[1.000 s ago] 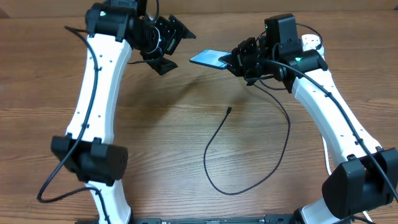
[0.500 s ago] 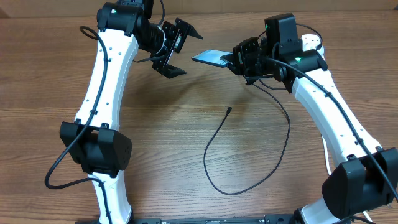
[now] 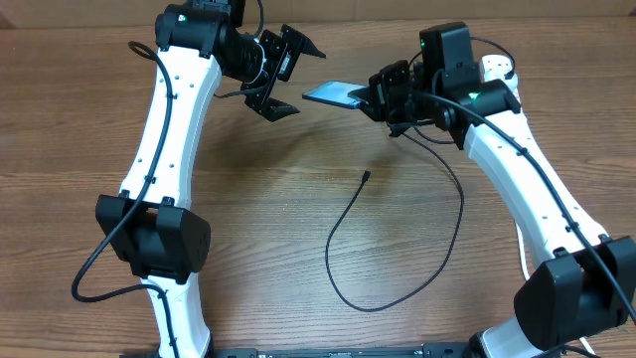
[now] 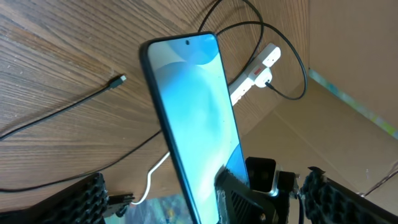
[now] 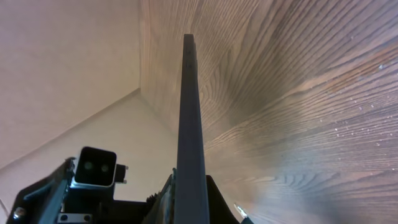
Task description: Plug charger to phone and switch on socket
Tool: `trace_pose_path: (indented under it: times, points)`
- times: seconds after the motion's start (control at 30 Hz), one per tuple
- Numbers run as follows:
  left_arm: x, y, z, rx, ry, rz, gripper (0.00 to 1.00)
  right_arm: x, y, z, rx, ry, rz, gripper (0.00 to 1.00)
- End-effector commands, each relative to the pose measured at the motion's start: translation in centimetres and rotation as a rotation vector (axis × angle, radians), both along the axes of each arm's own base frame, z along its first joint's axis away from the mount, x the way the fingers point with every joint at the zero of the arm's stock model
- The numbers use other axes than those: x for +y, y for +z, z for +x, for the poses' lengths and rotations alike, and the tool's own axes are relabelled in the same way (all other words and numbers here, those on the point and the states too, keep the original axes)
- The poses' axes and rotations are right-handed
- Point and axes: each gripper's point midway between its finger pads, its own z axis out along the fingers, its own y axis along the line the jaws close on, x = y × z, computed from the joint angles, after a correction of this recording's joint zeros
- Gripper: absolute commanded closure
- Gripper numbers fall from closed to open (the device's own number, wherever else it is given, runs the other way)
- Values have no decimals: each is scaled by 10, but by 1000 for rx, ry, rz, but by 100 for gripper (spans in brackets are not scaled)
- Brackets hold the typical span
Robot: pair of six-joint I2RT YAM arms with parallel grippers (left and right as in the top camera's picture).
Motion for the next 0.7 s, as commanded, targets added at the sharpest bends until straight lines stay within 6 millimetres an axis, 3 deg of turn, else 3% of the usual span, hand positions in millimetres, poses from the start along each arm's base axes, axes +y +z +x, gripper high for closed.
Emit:
trace_pose_path:
  times: [0.0,0.67]
  points:
    - [-5,-2,-2,-31,-58,-4,6,8,16,0,-47,39,26,96]
    - [-7,-1,-8,-6,-72,-23,2,12,18,-4,-80,91,31,96]
